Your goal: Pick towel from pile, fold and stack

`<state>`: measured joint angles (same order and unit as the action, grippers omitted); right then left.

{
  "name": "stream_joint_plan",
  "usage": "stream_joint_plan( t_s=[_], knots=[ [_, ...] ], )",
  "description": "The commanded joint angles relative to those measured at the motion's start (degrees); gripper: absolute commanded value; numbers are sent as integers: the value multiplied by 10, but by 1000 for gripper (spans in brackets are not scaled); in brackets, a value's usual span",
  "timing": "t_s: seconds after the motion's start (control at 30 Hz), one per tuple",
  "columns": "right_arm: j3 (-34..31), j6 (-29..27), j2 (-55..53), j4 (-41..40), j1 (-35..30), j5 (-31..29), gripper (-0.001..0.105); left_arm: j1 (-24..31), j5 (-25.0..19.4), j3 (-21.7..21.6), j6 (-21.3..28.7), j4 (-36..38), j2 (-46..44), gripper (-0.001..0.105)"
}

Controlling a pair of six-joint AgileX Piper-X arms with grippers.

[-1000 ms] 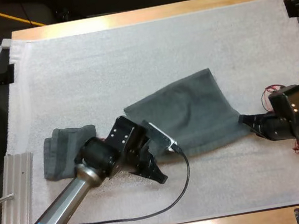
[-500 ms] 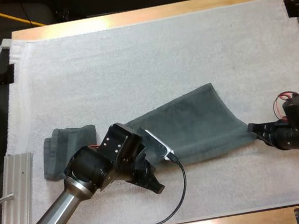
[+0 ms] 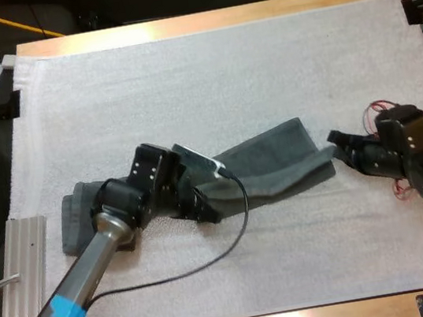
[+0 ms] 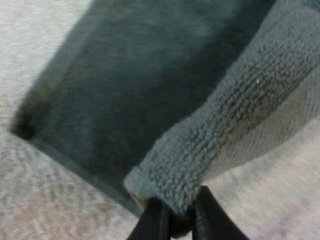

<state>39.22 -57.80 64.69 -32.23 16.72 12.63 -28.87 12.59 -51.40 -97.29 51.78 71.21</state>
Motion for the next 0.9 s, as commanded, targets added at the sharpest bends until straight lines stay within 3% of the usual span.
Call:
stream_joint_plan(
  t_s=[0.0, 0.1, 0.23, 0.5, 0.7, 0.77, 0.8, 0.87],
  knots=[
    [4, 38, 51, 91, -6, 13, 0, 31, 4, -3, 0, -34, 27, 0],
    [6, 29, 49, 72, -2, 10, 0, 31, 3, -1, 0, -38, 28, 0],
    [6, 58, 97, 130, -3, 11, 0, 57, 2, -1, 1, -62, 56, 0],
    [7, 81, 155, 205, -3, -9, 0, 72, -65, -1, 5, -105, 95, 0],
    [7, 81, 167, 223, -4, -31, 1, 77, -74, 0, 9, -125, 99, 1],
    [7, 83, 172, 233, -4, -31, 5, 79, -72, 0, 9, -129, 102, 5],
    [7, 87, 178, 244, -4, -29, 15, 79, -69, 0, 9, -133, 105, 10],
    [5, 83, 169, 241, -3, -25, 24, 77, -67, -2, 6, -135, 101, 22]
  ],
)
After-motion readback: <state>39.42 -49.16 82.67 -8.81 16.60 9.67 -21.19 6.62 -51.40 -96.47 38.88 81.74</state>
